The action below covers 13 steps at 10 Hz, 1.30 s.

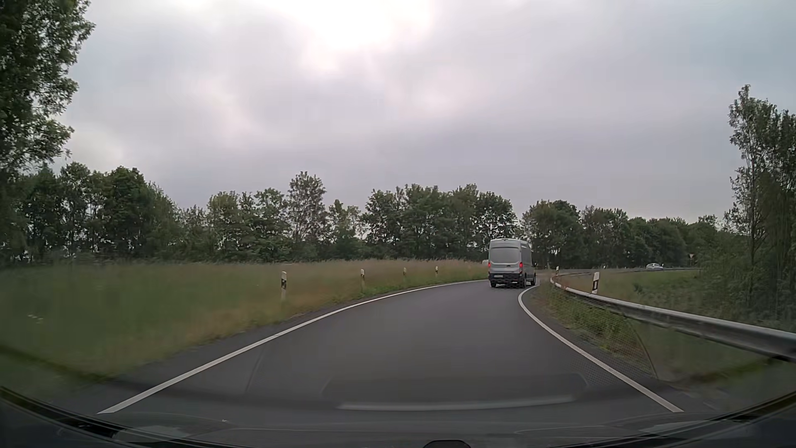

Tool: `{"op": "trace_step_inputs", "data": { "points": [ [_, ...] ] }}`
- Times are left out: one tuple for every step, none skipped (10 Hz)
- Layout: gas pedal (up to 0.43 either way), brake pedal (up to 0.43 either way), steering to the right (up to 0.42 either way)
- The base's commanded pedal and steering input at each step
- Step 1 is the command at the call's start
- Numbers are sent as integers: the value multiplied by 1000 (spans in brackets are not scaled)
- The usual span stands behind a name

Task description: Follow the waypoints while adhering to traffic rules and regulations

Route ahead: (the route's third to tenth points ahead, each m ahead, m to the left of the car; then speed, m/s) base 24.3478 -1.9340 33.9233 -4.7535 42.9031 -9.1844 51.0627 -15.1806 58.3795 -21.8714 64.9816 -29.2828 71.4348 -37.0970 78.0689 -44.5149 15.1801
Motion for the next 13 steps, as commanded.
{"op": "trace_step_inputs", "data": {
  "points": [
    [220,0,46],
    [220,0,48],
    [220,0,51],
    [220,0,57],
    [220,0,61],
    [220,0,64],
    [209,0,64],
    [209,0,66],
    [209,0,67],
    [197,0,67],
    [197,0,68],
    [197,0,67],
    [197,0,67]
  ]
}}
